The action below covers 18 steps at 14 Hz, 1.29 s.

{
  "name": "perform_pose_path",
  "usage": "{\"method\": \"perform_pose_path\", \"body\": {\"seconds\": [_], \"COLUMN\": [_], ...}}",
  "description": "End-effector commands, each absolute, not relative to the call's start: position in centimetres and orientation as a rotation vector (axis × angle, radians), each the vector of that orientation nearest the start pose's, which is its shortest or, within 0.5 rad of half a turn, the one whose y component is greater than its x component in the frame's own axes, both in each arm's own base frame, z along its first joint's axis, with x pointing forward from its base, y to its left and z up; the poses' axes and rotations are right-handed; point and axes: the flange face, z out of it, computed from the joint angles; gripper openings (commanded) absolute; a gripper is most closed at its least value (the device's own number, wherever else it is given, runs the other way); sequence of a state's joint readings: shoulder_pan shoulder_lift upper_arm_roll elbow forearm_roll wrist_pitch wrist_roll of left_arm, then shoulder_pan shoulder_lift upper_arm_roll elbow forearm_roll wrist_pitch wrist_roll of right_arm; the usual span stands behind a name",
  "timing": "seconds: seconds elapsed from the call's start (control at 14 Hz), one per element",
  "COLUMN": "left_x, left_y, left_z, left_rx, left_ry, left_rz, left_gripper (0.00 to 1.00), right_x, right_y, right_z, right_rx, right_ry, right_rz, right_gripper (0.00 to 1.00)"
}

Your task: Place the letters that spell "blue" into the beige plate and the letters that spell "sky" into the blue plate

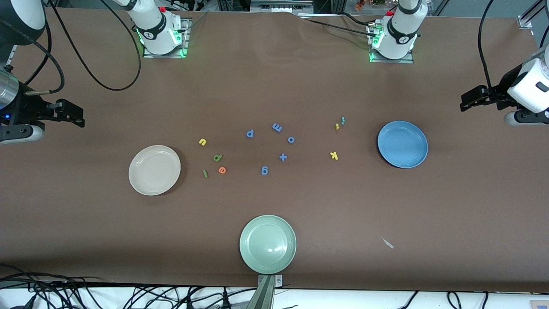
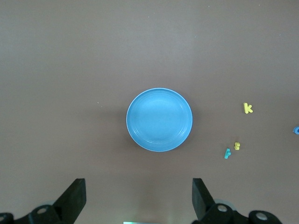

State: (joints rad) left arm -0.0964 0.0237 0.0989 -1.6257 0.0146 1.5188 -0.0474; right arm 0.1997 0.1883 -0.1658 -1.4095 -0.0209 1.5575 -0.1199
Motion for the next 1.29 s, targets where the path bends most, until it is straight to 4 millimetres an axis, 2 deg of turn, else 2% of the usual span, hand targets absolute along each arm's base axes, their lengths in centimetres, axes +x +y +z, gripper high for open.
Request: {"method": "perform_pose_path", "body": {"seconds": [0.0, 0.36, 0.57, 0.86, 1.22], "left_x": [55.3, 55.2, 55.6, 55.9, 56.0], "left_y": [0.6, 0.7, 0.4, 0.9, 1.0], "left_z": [59.0, 59.2, 58.4, 57.9, 58.2], "left_rx": [-3.140, -3.143, -3.138, -3.124, -3.104], "left_ry": [-0.043, -0.048, -0.041, -0.055, -0.055], "left_rz": [0.190, 0.193, 0.214, 0.216, 0.207], "left_gripper": [1.00, 1.00, 1.00, 1.00, 1.00], "right_x": [60.4, 60.4, 60.3, 60.1, 59.9], "right_y": [3.1, 2.8, 3.0, 3.0, 3.3], "right_z": [60.0, 59.7, 59.7, 59.4, 59.1], "right_rx": [-3.162, -3.162, -3.147, -3.096, -3.090], "right_ry": [-0.268, -0.258, -0.255, -0.238, -0.247], "right_rz": [0.067, 0.089, 0.092, 0.108, 0.132], "right_gripper": [1.00, 1.00, 1.00, 1.00, 1.00]}}
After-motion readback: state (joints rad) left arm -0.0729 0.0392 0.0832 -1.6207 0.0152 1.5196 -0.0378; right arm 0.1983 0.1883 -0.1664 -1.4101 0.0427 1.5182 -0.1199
